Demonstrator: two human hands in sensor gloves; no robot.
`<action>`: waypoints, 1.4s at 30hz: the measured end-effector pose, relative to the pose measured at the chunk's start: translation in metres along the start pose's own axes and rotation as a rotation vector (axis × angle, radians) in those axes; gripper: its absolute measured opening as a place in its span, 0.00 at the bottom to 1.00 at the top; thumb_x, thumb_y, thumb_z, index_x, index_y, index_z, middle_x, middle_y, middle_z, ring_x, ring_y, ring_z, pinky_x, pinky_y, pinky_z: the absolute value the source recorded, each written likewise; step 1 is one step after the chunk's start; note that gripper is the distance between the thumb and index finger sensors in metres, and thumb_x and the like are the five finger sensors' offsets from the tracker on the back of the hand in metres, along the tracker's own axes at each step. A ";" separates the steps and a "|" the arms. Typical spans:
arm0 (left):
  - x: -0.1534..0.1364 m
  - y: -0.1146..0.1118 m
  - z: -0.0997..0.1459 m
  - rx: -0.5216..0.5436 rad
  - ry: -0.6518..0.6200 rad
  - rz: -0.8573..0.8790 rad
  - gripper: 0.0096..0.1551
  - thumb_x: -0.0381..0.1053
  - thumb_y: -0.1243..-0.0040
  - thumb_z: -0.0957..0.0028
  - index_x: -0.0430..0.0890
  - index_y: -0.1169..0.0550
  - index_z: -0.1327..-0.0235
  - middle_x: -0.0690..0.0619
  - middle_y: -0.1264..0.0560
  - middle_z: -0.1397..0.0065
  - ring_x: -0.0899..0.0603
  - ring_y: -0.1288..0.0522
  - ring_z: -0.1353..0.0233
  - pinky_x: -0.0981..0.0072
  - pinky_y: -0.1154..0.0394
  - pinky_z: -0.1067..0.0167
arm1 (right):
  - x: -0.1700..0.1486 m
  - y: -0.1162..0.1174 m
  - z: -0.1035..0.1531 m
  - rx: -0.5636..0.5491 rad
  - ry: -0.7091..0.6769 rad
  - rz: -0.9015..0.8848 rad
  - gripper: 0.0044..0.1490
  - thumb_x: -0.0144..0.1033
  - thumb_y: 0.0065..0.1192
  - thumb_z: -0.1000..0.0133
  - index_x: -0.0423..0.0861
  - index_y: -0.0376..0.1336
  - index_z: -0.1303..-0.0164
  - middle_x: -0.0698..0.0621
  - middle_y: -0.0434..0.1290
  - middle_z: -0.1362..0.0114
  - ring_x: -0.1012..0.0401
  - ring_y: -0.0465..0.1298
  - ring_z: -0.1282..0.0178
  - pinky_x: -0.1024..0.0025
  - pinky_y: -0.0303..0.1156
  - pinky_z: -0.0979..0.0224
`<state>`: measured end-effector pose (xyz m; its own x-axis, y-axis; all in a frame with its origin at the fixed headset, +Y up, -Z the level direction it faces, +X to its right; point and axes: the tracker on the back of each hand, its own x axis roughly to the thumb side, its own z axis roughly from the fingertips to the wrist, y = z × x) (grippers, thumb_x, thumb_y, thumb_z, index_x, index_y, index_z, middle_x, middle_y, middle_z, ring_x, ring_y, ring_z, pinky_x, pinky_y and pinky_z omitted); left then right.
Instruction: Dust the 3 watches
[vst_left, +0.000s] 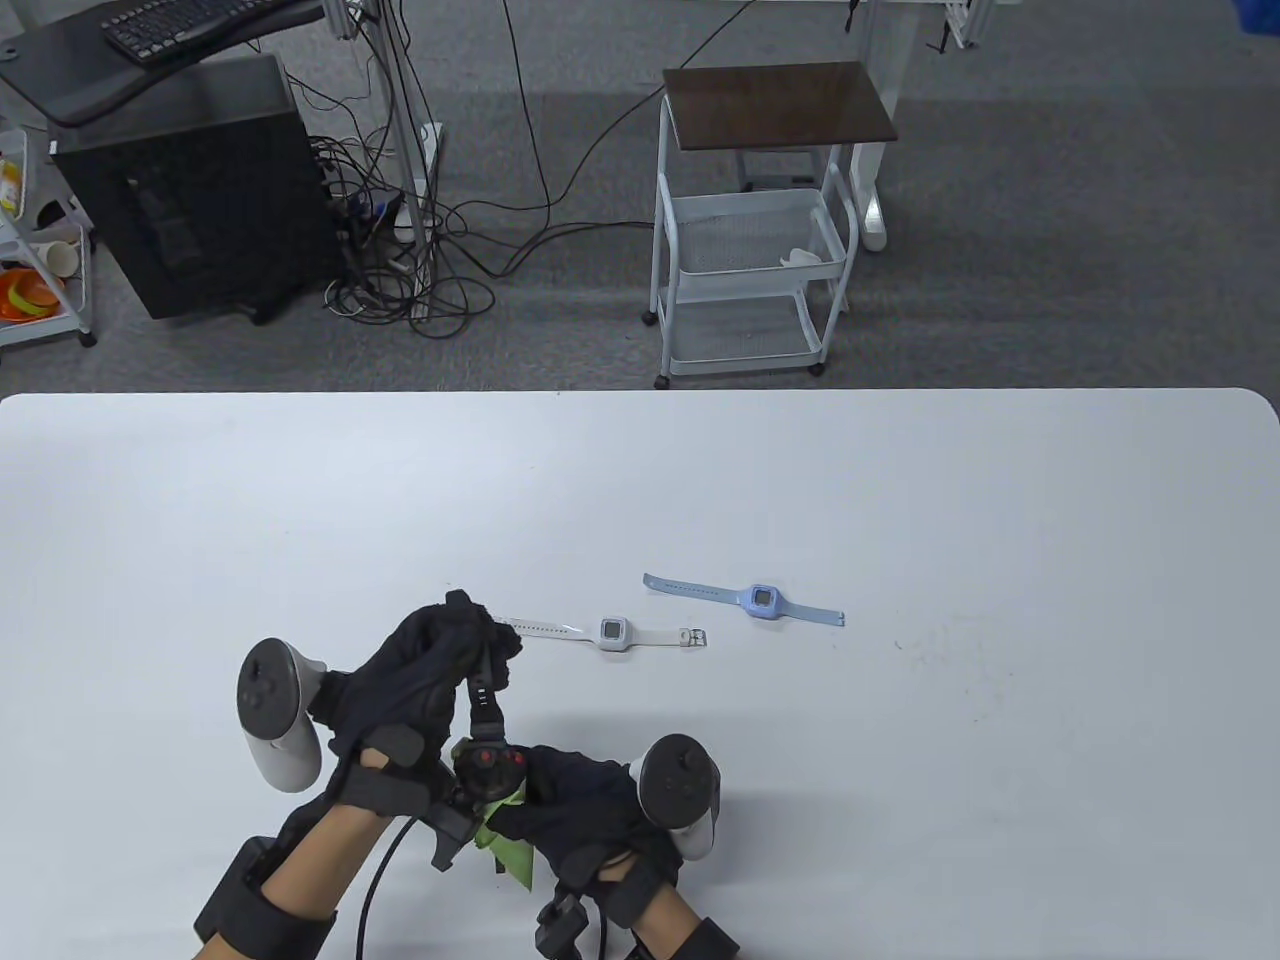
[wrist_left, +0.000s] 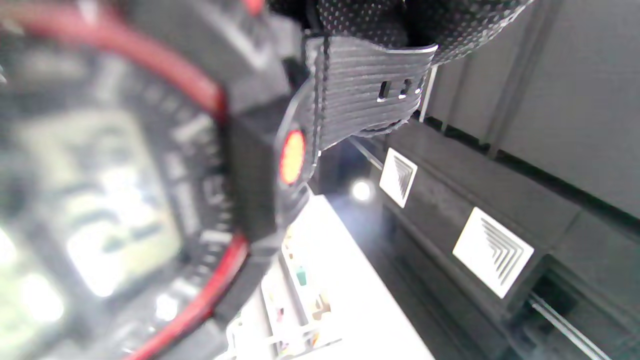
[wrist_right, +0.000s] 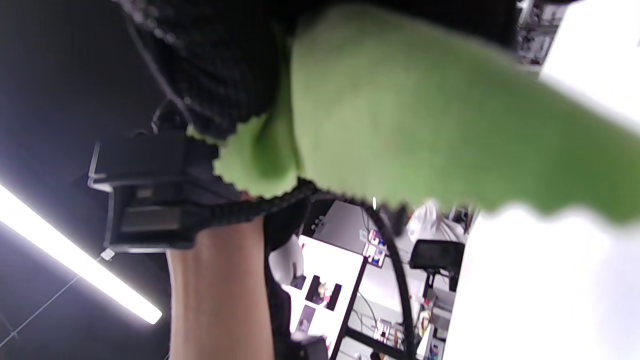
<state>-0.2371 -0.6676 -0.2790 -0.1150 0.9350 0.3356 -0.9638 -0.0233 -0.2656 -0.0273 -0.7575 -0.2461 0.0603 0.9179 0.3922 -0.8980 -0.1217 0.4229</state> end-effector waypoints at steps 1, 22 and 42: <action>0.000 0.001 0.000 0.000 0.000 0.001 0.23 0.63 0.46 0.34 0.49 0.27 0.37 0.61 0.19 0.46 0.50 0.21 0.31 0.46 0.31 0.28 | 0.000 -0.001 0.000 -0.001 -0.004 0.015 0.38 0.53 0.72 0.59 0.44 0.72 0.41 0.42 0.78 0.49 0.50 0.77 0.58 0.27 0.54 0.37; -0.002 0.001 -0.001 -0.013 -0.009 -0.016 0.23 0.63 0.46 0.34 0.49 0.27 0.37 0.60 0.19 0.46 0.50 0.21 0.30 0.45 0.32 0.28 | -0.002 -0.004 -0.001 -0.020 0.032 0.025 0.37 0.42 0.73 0.59 0.45 0.69 0.37 0.38 0.80 0.50 0.55 0.81 0.65 0.29 0.57 0.38; 0.001 0.008 -0.002 0.013 -0.018 -0.034 0.23 0.62 0.46 0.34 0.48 0.27 0.37 0.60 0.19 0.46 0.49 0.22 0.29 0.45 0.32 0.28 | 0.000 -0.008 0.000 -0.074 0.070 0.208 0.33 0.50 0.74 0.59 0.41 0.76 0.50 0.43 0.84 0.65 0.56 0.82 0.77 0.35 0.64 0.41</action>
<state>-0.2451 -0.6659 -0.2821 -0.0861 0.9288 0.3605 -0.9702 0.0041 -0.2423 -0.0198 -0.7563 -0.2491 -0.1578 0.9001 0.4060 -0.9175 -0.2857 0.2766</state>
